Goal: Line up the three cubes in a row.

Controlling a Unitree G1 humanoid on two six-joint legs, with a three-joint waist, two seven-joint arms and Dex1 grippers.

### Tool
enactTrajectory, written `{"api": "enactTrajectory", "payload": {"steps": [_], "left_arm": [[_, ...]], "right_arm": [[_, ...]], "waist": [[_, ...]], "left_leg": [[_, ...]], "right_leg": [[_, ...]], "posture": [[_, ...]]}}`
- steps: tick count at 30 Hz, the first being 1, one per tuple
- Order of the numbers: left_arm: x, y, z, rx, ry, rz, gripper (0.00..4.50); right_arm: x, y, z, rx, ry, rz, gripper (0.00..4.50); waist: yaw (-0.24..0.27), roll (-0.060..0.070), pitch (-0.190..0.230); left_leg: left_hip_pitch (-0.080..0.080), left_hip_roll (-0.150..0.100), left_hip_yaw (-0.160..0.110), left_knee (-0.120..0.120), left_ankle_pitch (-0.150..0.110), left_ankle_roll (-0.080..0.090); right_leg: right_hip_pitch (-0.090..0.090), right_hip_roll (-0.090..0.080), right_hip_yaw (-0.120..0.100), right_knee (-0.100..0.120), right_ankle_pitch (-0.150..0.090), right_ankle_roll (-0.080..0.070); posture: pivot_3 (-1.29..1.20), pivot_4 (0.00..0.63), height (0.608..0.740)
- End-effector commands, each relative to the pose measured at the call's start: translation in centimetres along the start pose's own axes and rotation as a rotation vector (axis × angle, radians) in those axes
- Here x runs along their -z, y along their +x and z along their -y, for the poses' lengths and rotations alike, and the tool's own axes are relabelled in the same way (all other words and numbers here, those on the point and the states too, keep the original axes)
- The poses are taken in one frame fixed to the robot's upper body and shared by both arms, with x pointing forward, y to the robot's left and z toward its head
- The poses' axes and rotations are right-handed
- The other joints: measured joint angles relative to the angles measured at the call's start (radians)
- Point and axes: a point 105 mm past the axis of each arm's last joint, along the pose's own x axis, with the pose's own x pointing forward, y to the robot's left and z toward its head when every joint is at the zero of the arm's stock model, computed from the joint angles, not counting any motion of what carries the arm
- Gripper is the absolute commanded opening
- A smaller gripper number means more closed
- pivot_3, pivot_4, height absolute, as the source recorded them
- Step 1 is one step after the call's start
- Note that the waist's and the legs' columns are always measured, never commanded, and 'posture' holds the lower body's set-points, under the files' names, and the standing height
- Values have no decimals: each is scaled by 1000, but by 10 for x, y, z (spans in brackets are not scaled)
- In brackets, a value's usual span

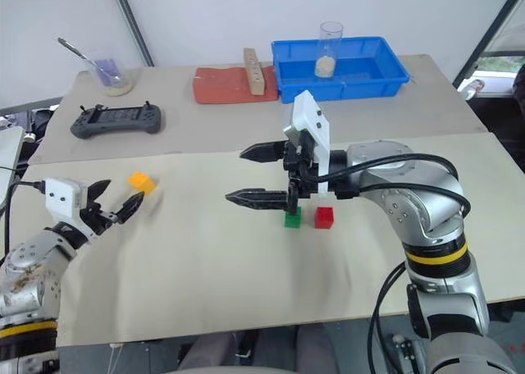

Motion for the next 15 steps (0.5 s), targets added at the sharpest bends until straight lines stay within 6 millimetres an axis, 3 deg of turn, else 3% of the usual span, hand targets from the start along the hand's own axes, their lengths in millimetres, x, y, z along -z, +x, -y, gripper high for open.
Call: {"api": "enactTrajectory", "payload": {"steps": [1, 8, 11, 15], "left_arm": [[-1, 11, -8, 36, 18, 15, 4472], [18, 34, -8, 135, -13, -45, 4472], [21, 36, -12, 125, -2, -50, 3631], [20, 39, -14, 127, 1, -37, 1634]], "right_arm": [[-25, 0, -8, -1, -66, 58, 4500], [-30, -3, -9, 34, -75, 65, 4500], [-32, -4, -7, 55, -79, 71, 4500], [-30, -7, -3, 86, -81, 68, 4500]], "waist": [[-3, 0, 0], [-8, 0, 0], [-12, -1, 0], [-18, -1, 0]], "left_leg": [[-1, 0, 0, 0, 0, 0], [-1, 0, 1, 0, 0, 3], [-1, 0, 1, 0, 0, 3], [-1, 0, 1, -1, 0, 3]], "right_leg": [[0, 0, 0, 0, 0, 0], [-1, -1, -1, 0, 0, 0], [-1, -1, -1, 0, 0, 0], [-2, -2, -1, 0, 0, 0]], "posture": [[0, 150, 740], [0, 150, 740], [0, 150, 740], [0, 150, 740]]}}
